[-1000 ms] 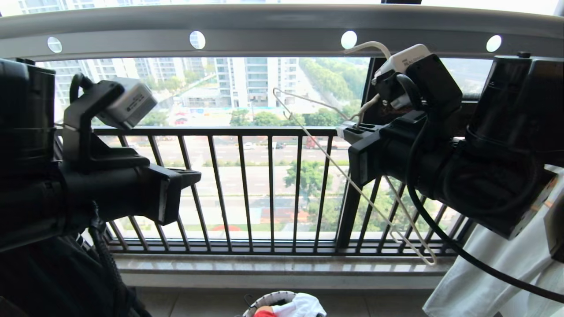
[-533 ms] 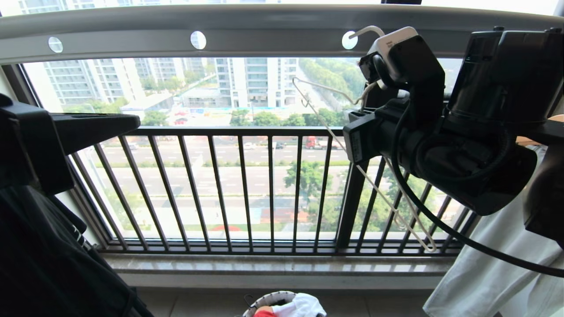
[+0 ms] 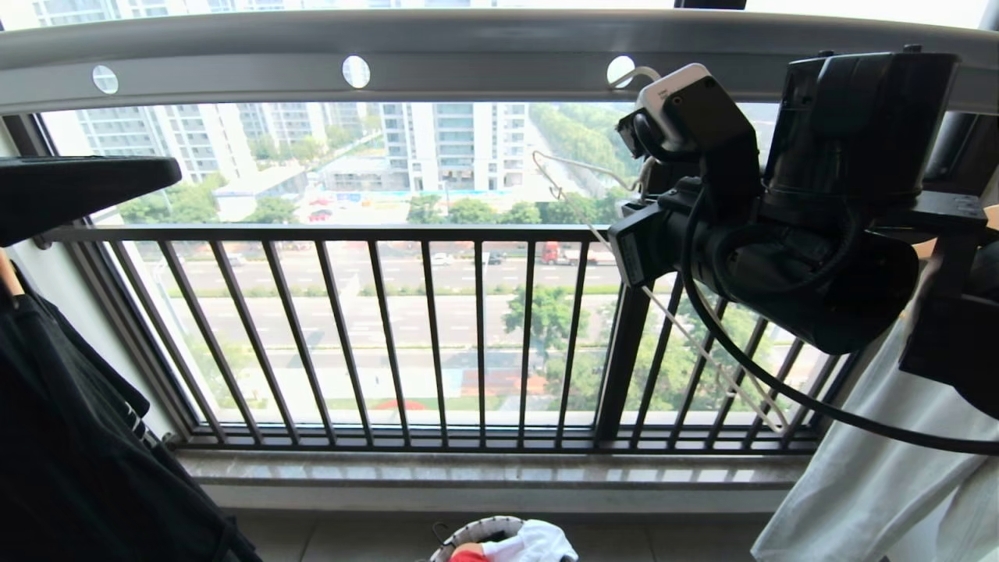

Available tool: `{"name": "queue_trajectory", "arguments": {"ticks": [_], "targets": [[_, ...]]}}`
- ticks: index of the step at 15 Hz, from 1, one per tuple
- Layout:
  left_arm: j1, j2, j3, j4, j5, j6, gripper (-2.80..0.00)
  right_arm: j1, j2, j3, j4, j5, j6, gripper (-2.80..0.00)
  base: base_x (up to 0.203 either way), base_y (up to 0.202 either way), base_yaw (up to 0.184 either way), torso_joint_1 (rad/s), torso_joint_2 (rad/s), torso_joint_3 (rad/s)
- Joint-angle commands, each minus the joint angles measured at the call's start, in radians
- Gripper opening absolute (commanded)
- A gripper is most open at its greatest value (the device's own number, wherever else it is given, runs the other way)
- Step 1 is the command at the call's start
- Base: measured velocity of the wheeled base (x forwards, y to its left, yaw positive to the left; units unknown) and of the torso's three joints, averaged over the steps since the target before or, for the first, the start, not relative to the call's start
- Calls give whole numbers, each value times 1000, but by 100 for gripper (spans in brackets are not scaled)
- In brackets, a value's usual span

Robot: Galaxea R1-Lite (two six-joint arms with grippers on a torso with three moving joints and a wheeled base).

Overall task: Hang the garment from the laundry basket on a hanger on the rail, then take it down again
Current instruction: Hang the clothes rack on the clothesline

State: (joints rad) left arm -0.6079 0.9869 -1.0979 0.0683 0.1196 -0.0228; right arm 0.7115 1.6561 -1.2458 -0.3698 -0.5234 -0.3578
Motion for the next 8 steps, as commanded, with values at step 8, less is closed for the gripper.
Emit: {"name": "queue_trajectory", "arguments": {"ticks": [8], "targets": [[0,-19,-4,1,2,0,-280,-47,77,-229,220,-3,-59,-280,0,0,0,0,0,0]]}}
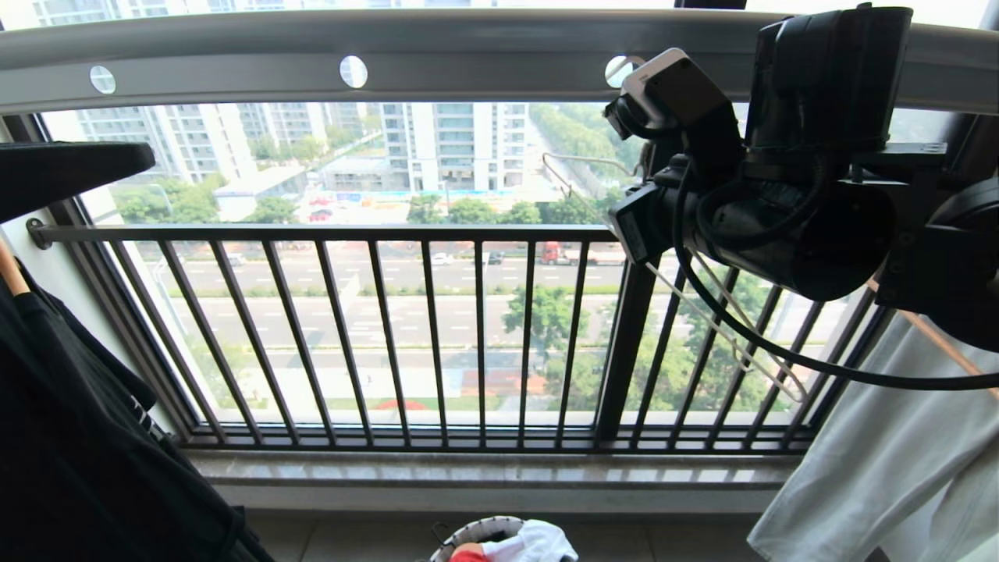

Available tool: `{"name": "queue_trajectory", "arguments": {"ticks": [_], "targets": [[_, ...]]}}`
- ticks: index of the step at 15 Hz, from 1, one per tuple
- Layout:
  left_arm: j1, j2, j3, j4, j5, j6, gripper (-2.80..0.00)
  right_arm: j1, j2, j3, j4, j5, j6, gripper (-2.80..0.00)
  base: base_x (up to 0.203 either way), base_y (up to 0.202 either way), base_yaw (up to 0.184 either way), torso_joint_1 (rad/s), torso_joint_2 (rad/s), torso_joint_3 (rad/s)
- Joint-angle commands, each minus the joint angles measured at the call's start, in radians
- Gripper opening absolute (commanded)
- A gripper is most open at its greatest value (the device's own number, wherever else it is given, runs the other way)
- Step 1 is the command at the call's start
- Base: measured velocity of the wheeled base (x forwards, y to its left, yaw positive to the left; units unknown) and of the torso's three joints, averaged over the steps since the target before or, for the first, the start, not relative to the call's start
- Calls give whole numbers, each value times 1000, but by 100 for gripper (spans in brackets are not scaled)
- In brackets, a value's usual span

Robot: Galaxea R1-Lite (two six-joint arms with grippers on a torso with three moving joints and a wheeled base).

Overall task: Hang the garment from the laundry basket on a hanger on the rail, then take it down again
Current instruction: Hang the clothes rack on the clothesline

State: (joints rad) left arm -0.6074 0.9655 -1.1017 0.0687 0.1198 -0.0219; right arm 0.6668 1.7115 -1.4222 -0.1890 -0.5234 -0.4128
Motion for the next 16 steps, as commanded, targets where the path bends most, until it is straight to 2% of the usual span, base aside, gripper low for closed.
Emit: {"name": "queue_trajectory", "arguments": {"ticks": [1,3,6,16], "targets": [[-1,0,0,0,1,0,-280,-3,32,-94,81,-3,-7,-280,0,0,0,0,0,0],[0,-2,0,0,-12,-1,-280,-3,51,-166,156,-3,-14,-280,0,0,0,0,0,0],[0,-13,0,0,-17,0,-280,-3,59,-189,259,-3,-17,-280,0,0,0,0,0,0],[0,-22,0,0,-40,-1,-280,22,60,-178,301,-18,-20,-280,0,0,0,0,0,0]]}}
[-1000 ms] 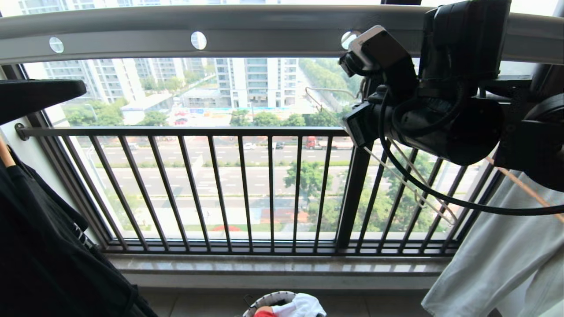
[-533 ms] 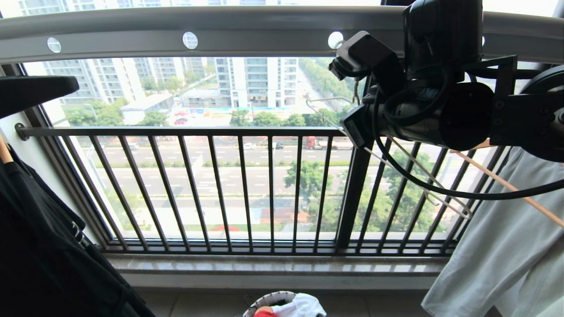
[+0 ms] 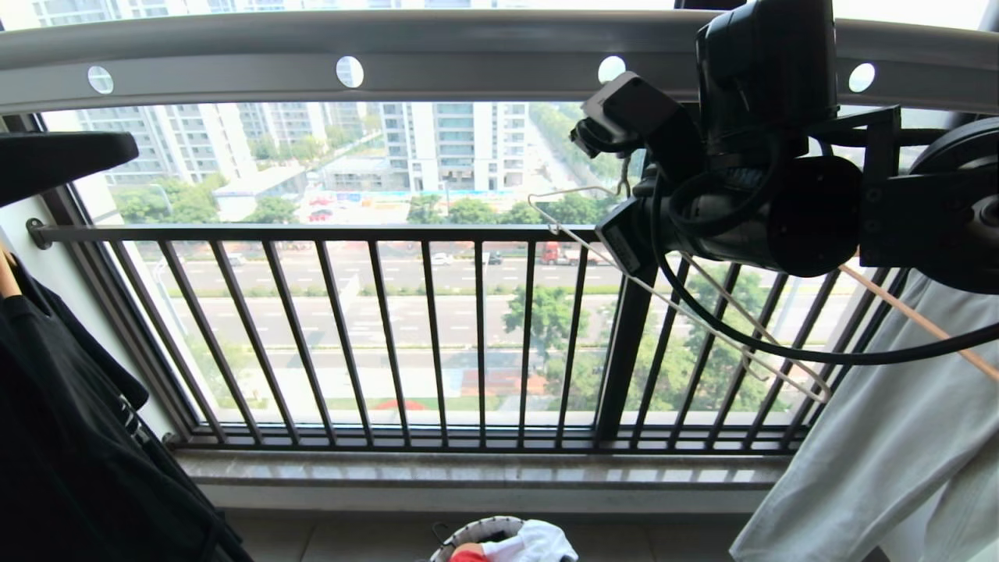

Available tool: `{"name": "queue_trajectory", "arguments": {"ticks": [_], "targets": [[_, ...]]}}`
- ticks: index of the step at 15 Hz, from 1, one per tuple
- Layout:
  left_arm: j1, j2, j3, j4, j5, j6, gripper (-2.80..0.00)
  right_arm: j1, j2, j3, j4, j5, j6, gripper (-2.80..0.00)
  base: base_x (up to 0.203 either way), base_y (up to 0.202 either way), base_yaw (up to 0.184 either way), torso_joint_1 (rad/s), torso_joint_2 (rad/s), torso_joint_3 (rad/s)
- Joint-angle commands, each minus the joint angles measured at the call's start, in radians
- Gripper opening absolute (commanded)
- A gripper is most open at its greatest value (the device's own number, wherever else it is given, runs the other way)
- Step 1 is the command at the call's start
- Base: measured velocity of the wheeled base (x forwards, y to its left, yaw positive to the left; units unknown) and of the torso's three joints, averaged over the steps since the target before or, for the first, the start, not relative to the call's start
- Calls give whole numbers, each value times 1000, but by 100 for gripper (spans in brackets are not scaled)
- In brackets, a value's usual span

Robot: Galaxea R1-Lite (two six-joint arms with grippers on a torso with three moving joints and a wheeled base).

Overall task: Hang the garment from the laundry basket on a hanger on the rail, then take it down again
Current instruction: Hang the clothes rack on the clothesline

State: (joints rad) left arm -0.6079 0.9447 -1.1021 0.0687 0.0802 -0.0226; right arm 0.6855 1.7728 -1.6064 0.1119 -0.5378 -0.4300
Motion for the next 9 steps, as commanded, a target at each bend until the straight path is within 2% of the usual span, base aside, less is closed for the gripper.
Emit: {"name": "queue_trajectory", "arguments": {"ticks": [1,2,9], "targets": [[0,-1,1,0,0,0,-280,7,-1,6,0,-4,-3,-280,0,0,0,0,0,0],[0,1,1,0,-2,0,-280,9,-1,6,0,-5,-3,0,0,0,0,0,0,0],[0,7,2,0,-23,-2,-280,61,-89,84,4,-1,-3,0,0,0,0,0,0,0]]}}
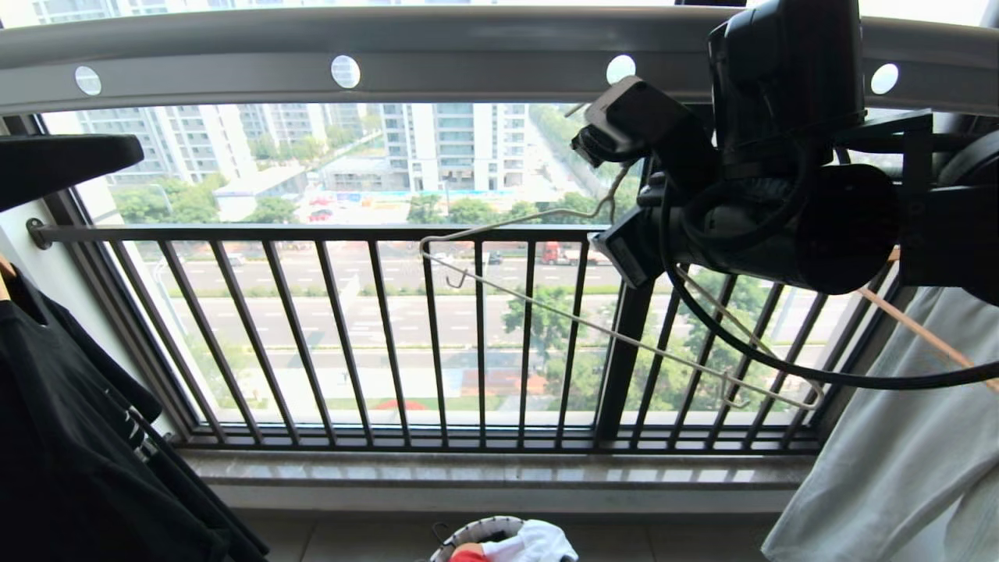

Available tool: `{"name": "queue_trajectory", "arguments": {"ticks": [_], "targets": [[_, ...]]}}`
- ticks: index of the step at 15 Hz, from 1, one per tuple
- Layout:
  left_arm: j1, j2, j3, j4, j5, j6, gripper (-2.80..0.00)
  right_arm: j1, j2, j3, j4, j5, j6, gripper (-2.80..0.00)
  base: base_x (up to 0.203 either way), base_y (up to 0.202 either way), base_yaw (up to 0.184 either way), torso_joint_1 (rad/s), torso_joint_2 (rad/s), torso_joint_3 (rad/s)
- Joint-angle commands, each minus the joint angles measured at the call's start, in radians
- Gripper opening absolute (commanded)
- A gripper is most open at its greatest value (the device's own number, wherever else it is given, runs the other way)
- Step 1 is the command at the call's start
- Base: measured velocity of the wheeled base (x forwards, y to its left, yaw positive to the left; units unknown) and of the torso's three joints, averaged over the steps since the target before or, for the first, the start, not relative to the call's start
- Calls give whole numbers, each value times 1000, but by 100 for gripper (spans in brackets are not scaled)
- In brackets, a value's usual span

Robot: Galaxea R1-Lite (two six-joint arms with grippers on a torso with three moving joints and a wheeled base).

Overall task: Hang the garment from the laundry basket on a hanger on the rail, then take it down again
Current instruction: Hang the clothes rack on the clothesline

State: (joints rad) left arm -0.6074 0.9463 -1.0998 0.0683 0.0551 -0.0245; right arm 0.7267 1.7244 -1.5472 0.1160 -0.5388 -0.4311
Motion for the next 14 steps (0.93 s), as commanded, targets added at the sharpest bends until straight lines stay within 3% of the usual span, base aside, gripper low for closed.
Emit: {"name": "queue_trajectory", "arguments": {"ticks": [1,7,13,14], "targets": [[0,8,1,2,2,0,-280,34,-62,34,0,6,0,0,0,0,0,0,0,0],[0,26,8,2,2,0,-280,113,-222,192,-6,34,8,0,0,0,0,0,0,0],[0,58,23,1,2,0,-280,120,-392,333,-11,30,10,0,0,0,0,0,0,0],[0,64,24,1,1,0,-280,119,-419,356,-12,30,11,-280,0,0,0,0,0,0]]}}
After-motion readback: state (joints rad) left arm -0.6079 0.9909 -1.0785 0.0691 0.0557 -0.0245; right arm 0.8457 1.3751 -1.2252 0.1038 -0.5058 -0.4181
